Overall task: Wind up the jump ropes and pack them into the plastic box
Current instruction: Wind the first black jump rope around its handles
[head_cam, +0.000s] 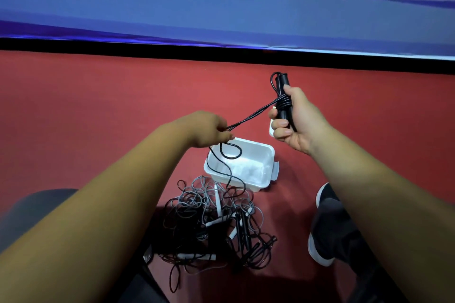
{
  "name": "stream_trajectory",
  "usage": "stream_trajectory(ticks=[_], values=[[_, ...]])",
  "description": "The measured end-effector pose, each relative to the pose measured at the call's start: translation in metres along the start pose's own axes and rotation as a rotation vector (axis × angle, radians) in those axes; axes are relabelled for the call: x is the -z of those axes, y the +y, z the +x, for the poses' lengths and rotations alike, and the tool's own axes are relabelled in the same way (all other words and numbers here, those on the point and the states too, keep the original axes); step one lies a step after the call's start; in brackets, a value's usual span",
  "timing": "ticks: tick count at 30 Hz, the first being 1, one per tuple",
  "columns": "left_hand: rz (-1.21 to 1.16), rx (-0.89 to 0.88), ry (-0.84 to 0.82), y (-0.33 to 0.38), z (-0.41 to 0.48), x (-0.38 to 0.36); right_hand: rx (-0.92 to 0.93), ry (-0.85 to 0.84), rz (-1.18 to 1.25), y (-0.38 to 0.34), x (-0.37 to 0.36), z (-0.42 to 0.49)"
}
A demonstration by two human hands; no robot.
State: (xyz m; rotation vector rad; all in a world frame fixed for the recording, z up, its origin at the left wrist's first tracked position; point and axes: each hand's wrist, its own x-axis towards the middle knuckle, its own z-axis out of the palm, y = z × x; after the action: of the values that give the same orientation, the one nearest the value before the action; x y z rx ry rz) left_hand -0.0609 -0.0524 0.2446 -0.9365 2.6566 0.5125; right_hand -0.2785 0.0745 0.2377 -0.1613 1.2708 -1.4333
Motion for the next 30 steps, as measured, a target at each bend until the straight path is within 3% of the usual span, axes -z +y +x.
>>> stream_trajectory(ticks=[5,8,11,16,21,30], values=[[0.188,0.219,-0.234,-0.015,0.009,-0.039,0.023,0.079,0.162,-0.005,0.009,0.004],[0.113,0.285,-0.214,-0.025,0.009,-0.047,0.037,0.110,0.205,-0.014,0.016,0.002],[0.010,0.278,-0.068,-0.027,0.015,-0.042,0.042,0.108,0.082,-0.010,0.014,0.002],[-0.313,0.029,0.088,-0.004,0.020,-0.028,-0.028,-0.017,-0.156,-0.001,-0.006,-0.009],[-0.801,-0.290,0.014,0.027,0.012,-0.020,-0.028,-0.114,-0.268,-0.008,-0.017,-0.023],[-1.002,-0.368,0.121,0.024,-0.005,0.016,0.040,-0.072,-0.315,-0.023,-0.012,-0.033]])
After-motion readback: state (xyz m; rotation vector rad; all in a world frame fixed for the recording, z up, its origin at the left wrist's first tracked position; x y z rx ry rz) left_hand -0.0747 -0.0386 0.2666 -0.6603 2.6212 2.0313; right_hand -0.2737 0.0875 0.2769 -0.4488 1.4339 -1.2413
